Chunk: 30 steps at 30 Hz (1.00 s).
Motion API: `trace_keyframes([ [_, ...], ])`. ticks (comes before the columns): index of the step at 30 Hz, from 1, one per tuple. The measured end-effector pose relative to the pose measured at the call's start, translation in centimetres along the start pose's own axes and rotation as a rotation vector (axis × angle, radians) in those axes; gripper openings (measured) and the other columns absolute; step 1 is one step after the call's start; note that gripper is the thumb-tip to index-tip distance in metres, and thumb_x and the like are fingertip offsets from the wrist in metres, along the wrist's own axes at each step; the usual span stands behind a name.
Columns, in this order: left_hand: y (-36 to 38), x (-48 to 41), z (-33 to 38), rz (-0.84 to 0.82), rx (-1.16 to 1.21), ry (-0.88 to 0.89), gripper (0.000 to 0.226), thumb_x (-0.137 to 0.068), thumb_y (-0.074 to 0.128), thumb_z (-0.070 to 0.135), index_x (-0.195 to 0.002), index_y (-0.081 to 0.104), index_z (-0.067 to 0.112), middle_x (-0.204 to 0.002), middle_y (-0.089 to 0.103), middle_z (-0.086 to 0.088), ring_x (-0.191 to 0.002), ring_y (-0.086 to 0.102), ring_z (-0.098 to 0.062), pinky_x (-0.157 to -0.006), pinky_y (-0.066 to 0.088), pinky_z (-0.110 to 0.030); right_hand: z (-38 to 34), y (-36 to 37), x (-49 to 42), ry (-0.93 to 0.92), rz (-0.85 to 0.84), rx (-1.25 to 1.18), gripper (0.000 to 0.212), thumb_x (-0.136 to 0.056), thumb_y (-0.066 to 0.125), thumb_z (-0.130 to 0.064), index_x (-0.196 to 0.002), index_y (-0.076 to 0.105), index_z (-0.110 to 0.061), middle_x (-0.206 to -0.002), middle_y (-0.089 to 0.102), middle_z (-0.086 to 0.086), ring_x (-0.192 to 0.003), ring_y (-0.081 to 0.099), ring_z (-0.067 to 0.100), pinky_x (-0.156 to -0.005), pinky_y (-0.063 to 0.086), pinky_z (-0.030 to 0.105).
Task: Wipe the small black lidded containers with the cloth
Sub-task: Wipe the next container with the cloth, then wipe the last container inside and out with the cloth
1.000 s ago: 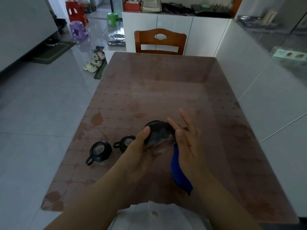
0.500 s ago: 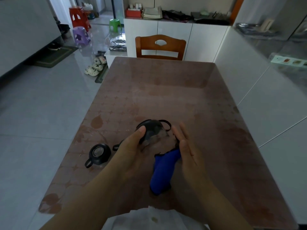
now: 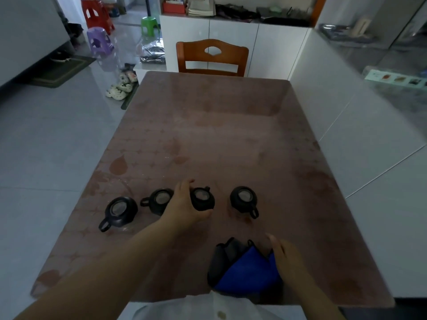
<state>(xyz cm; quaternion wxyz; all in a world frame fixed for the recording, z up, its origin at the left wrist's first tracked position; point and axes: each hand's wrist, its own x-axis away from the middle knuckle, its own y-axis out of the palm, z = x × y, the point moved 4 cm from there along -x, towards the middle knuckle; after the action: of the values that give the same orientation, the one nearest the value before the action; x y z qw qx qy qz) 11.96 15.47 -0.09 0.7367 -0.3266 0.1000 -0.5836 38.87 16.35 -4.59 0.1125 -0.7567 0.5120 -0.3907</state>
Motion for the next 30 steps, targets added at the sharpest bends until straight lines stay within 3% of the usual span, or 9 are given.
trace_keyframes([
  [3,1.5,-0.6,-0.9,0.007,-0.178,0.028,0.085,-0.072,0.079,0.031,-0.138,0.028,0.015,-0.141,0.028,-0.01,-0.123,0.046,-0.03,-0.099,0.045,-0.038,0.1,-1.1,0.0,-0.041,0.027,-0.075,0.038,-0.1,0.031,-0.028,-0.131,0.05,-0.016,-0.116,0.054,0.008,-0.102,0.049,0.016,-0.087,0.034,0.022],
  [7,2.5,-1.5,-1.6,0.079,-0.177,0.025,0.077,-0.074,0.078,0.029,-0.135,0.034,0.012,-0.137,0.032,-0.014,-0.119,0.049,-0.034,-0.095,0.045,-0.04,-0.6,-1.8,0.3,-0.151,-0.023,-0.137,0.032,-0.099,0.032,-0.032,-0.129,0.045,-0.034,-0.127,0.049,-0.006,-0.119,0.044,0.008,-0.097,0.032,0.018],
  [11,3.4,-2.3,-1.8,0.059,-0.181,-0.005,0.08,-0.075,0.077,0.028,-0.138,0.031,0.012,-0.141,0.032,-0.014,-0.126,0.043,-0.034,-0.102,0.041,-0.041,-2.9,-2.5,0.2,-0.276,-0.06,-0.171,0.032,-0.095,0.03,-0.038,-0.125,0.038,-0.043,-0.117,0.048,-0.023,-0.108,0.043,-0.013,-0.084,0.032,-0.005],
  [15,4.3,-2.9,-0.3,0.078,-0.413,0.054,0.087,-0.079,0.071,0.039,-0.145,0.018,0.018,-0.15,0.02,-0.012,-0.144,0.011,-0.034,-0.118,0.01,-0.047,-4.7,-2.3,-0.8,-0.381,-0.073,-0.183,0.031,-0.094,0.034,-0.034,-0.124,0.041,-0.04,-0.119,0.045,-0.029,-0.106,0.039,-0.029,-0.085,0.03,-0.006],
  [17,5.2,-3.3,1.8,0.052,-0.528,0.172,0.088,-0.081,0.067,0.043,-0.147,0.013,0.022,-0.153,0.018,-0.007,-0.145,0.005,-0.029,-0.118,-0.002,-0.045,-4.5,-1.8,-1.4,-0.38,-0.075,-0.172,0.028,-0.097,0.038,-0.028,-0.118,0.041,-0.046,-0.118,0.046,-0.028,-0.109,0.041,-0.025,-0.086,0.03,-0.005],
  [20,7.6,-4.2,4.7,-0.097,-0.443,0.24,0.09,-0.079,0.071,0.034,-0.147,0.013,0.024,-0.153,0.019,-0.006,-0.144,0.011,-0.027,-0.118,0.007,-0.044,-3.1,-1.2,-1.9,-0.353,-0.07,-0.103,0.034,-0.097,0.041,-0.029,-0.121,0.032,-0.052,-0.124,0.041,-0.028,-0.123,0.04,-0.002,-0.099,0.029,0.005],
  [23,9.5,-5.2,5.4,-0.208,-0.139,0.019,0.104,-0.072,0.08,0.021,-0.148,0.009,0.026,-0.155,0.011,-0.007,-0.144,0.01,-0.03,-0.115,0.02,-0.048,-1.1,-0.9,-1.7,-0.277,-0.062,0.015,0.054,-0.094,0.049,-0.033,-0.136,0.017,-0.045,-0.146,0.029,-0.012,-0.137,0.026,0.011,-0.114,0.026,0.034],
  [27,10.7,-5.4,5.2,-0.232,0.002,-0.077,0.106,-0.069,0.082,0.016,-0.148,0.012,0.02,-0.152,0.023,-0.01,-0.138,0.029,-0.031,-0.11,0.033,-0.044,0.1,-1.6,-0.9,-0.186,0.021,0.056,0.065,-0.09,0.057,-0.034,-0.144,0.021,-0.028,-0.151,0.023,-0.002,-0.136,0.024,0.016,-0.109,0.025,0.028],
  [30,10.7,-5.2,4.9,-0.214,0.029,-0.097,0.093,-0.072,0.079,0.016,-0.144,0.02,0.013,-0.145,0.036,-0.011,-0.131,0.041,-0.03,-0.104,0.039,-0.038,0.8,-1.2,-0.7,-0.148,-0.117,0.099,0.077,-0.083,0.063,-0.047,-0.143,0.019,-0.031,-0.151,0.016,-0.004,-0.137,0.018,0.018,-0.112,0.027,0.035],
])
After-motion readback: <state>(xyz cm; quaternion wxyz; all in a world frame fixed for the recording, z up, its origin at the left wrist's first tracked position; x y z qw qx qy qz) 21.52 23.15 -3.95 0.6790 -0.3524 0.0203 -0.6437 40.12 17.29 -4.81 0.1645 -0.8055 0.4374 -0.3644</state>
